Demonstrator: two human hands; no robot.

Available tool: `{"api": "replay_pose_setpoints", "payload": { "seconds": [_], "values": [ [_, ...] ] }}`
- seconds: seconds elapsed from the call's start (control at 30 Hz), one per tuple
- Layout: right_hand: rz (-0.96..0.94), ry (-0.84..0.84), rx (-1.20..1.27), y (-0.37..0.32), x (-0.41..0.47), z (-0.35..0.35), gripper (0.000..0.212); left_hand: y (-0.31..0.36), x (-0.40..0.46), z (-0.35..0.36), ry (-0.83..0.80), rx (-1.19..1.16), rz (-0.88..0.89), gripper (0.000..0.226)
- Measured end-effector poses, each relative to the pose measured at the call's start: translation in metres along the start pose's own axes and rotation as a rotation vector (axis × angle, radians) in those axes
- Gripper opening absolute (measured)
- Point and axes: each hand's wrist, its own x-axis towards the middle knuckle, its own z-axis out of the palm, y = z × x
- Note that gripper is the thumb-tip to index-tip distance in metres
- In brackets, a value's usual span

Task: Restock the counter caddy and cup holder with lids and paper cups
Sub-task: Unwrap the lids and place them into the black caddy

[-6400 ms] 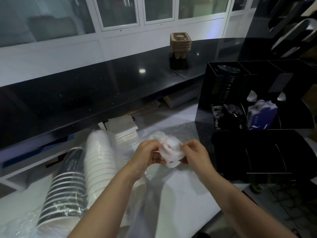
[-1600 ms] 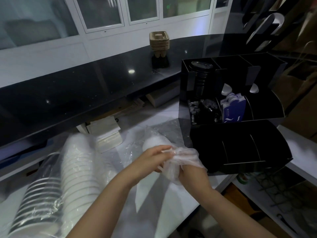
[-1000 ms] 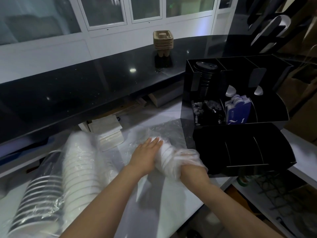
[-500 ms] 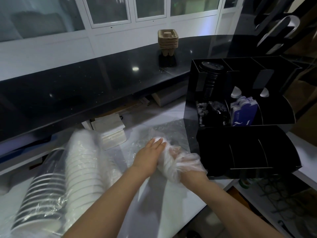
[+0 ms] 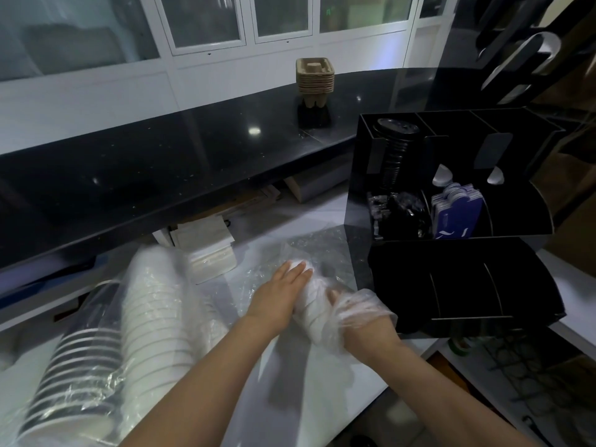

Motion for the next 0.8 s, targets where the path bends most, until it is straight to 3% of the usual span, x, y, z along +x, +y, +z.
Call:
{"api": "replay_pose_setpoints", "payload": {
  "seconds": [0.3,0.37,0.47,0.57,0.73,0.8],
  "values": [
    [0.073,-0.086,0.043,-0.002,-0.002,-0.005,0.034,0.001,-0.001,0.000,-0.024,0.017,-0.003,0.088],
    [0.041,0.035,0.025,-0.002,-0.007,-0.002,0.033,-0.002,-0.001,0.002,-0.024,0.015,-0.004,0.090],
    [-0.043,0.206,0.037,0.002,-0.010,0.016,0.050,-0.003,-0.002,0.002,-0.028,0.015,-0.006,0.090],
    [-0.038,0.225,0.065,0.004,-0.009,0.035,0.057,-0.001,-0.002,0.003,-0.027,0.012,-0.011,0.090],
    [-0.081,0.182,-0.021,0.010,-0.013,0.033,0.052,0.002,-0.002,0.003,-0.025,0.016,-0.011,0.091],
    [-0.123,0.088,-0.020,0.012,-0.010,0.027,0.050,0.003,-0.003,0.002,-0.026,0.020,-0.006,0.091]
  ]
}}
